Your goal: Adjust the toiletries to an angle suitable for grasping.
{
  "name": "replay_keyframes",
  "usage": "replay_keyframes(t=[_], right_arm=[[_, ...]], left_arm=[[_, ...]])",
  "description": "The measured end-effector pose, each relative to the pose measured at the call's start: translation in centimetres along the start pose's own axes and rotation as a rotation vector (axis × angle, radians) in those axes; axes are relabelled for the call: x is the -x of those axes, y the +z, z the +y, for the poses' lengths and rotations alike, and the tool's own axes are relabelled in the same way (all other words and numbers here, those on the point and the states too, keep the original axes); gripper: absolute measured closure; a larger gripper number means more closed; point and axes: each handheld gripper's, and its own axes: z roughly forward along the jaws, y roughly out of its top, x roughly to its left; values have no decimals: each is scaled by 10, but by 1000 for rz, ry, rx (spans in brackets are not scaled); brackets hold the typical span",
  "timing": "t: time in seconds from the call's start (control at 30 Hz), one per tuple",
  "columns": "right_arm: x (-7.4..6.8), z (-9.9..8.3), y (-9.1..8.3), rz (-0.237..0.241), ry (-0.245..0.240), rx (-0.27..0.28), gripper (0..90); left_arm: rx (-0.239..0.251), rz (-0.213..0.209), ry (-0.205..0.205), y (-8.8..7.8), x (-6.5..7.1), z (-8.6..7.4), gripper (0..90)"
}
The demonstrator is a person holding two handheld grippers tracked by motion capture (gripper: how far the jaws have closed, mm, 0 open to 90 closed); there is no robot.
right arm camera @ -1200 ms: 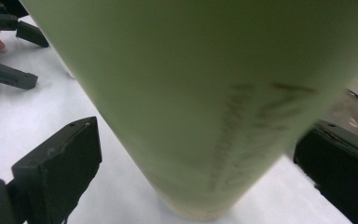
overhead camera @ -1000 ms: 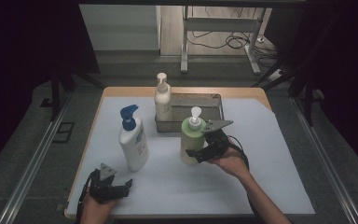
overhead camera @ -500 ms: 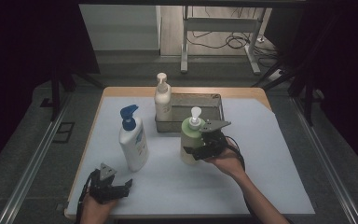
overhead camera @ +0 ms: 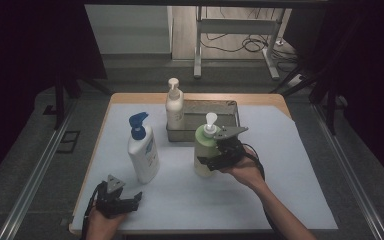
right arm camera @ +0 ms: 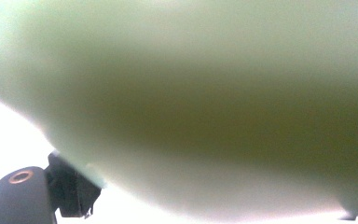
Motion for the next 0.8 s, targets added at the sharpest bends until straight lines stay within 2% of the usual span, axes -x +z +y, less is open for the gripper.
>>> replay_keyframes(t=[0.4, 0.8], right_arm=[[-1, 19, -15, 1, -3, 5, 128], [7, 45, -28, 0, 2, 28, 128]], left_arm=[[0, 0, 0, 0, 0, 0, 113], [0, 0, 2, 0, 0, 0, 113]])
